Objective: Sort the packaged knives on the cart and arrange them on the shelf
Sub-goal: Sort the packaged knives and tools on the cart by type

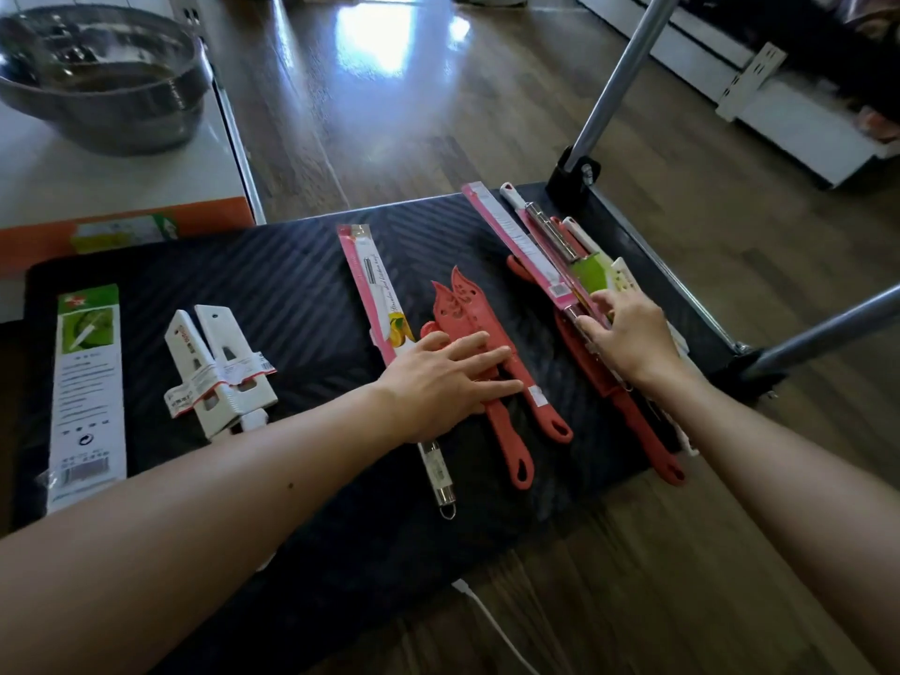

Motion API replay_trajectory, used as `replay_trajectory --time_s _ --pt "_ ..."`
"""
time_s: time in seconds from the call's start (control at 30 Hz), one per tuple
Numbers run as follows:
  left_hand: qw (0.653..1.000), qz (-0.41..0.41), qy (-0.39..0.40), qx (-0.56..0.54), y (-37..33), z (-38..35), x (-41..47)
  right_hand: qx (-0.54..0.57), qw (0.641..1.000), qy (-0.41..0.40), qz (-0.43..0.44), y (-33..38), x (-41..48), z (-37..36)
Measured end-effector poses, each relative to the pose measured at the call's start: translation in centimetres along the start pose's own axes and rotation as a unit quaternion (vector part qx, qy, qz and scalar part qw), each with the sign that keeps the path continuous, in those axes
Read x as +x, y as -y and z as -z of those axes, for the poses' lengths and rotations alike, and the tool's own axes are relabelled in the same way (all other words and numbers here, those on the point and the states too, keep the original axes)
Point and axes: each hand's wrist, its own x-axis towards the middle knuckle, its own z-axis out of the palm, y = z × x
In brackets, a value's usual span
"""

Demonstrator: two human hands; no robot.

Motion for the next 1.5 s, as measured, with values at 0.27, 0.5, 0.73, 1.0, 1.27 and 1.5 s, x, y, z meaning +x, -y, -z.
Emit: replay_trajectory --time_s 0.27,0.5,0.73,1.0,1.27,1.5 --pt "0.999 0.023 -0.022 -0.024 -0.4 -0.3 0.8 -0.017 1.000 0.013 -0.004 -0.2 -0.2 -0.7" --pt "0.999 -0.001 -0.016 0.030 0.1 0.1 0.7 -0.018 0.998 0.020 -0.062 1.0 -0.1 -0.9" --pt "0.999 0.022 -0.038 0.005 0.6 0.1 0.3 0.032 0.997 0.009 -0.072 1.9 -0.4 -0.4" --pt "0.989 0.136 -0.061 0.000 3.9 0.6 -3.3 0.132 0.990 -0.037 -0.019 6.0 -2.0 0.0" --pt "0.964 0.259 -0.058 -0.031 6.5 0.4 -8.5 0.185 0.981 0.023 0.054 12.6 -5.8 -1.3" --pt "0.953 0.301 -0.036 -0.020 7.1 -0.1 -11.7 0.187 0.973 0.103 0.085 16.3 -10.6 -3.8"
